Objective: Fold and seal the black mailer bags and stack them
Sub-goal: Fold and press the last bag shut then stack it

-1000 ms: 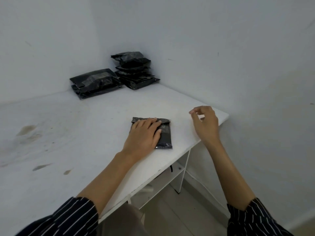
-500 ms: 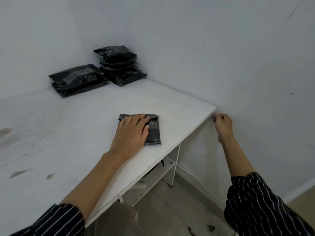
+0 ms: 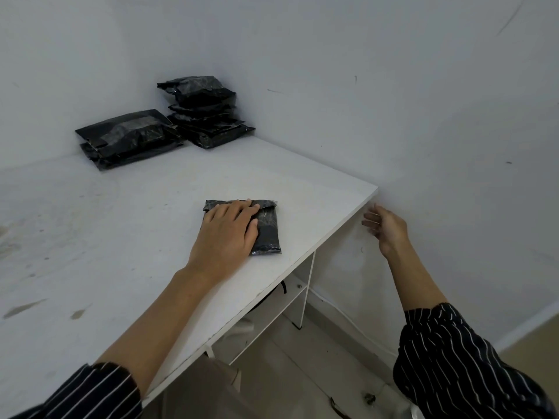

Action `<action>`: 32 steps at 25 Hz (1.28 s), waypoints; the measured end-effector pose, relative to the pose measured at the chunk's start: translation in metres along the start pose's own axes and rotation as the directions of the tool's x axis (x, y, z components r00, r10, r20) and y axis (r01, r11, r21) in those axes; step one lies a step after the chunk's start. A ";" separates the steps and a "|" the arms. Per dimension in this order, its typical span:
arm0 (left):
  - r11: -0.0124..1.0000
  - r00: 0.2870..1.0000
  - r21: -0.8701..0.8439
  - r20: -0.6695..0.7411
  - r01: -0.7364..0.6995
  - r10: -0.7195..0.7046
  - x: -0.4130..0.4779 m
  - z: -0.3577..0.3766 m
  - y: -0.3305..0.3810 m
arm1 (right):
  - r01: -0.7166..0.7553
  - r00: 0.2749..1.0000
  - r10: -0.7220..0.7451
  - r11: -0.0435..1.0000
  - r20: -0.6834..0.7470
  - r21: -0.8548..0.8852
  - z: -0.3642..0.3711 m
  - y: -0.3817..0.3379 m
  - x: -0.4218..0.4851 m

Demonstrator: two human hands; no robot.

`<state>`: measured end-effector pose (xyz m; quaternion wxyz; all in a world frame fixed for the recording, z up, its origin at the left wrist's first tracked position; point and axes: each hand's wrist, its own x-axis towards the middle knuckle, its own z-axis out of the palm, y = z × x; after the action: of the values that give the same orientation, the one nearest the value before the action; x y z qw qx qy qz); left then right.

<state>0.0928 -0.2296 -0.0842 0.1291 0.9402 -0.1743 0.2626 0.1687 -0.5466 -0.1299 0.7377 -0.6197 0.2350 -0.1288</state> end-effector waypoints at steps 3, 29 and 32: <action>1.000 1.000 -0.006 0.000 0.006 -0.006 0.000 0.000 0.000 | 0.027 0.999 -0.028 0.999 -0.023 -0.037 -0.005 -0.003 -0.002; 1.000 1.000 0.000 -0.022 0.022 -0.022 0.001 -0.003 -0.002 | 0.349 0.738 -0.661 0.207 0.132 -0.914 0.051 -0.117 -0.078; 0.999 0.999 -0.006 0.012 0.053 -0.053 0.000 -0.007 0.000 | 0.566 0.805 -0.538 0.568 0.250 -0.598 0.068 -0.140 -0.098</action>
<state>0.0897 -0.2272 -0.0779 0.1381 0.9456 -0.1507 0.2530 0.1337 -0.4688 0.0336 0.4039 -0.8787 0.0445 -0.2505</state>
